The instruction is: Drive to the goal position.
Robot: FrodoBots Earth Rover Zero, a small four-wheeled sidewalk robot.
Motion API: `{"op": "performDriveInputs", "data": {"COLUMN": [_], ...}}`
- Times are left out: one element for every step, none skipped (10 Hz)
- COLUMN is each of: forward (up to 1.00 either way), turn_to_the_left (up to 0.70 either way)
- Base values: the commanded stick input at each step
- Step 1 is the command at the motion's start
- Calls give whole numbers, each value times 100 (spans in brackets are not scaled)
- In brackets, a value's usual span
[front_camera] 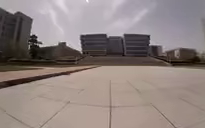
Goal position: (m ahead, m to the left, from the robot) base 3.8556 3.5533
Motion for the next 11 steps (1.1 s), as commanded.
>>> {"op": "performDriveInputs", "data": {"forward": [100, 100, 100, 100, 100, 100, 100, 100, 100, 100, 100], "turn_to_the_left": [0, 0, 0, 0, 0, 0, 0, 0, 0, 0, 0]}}
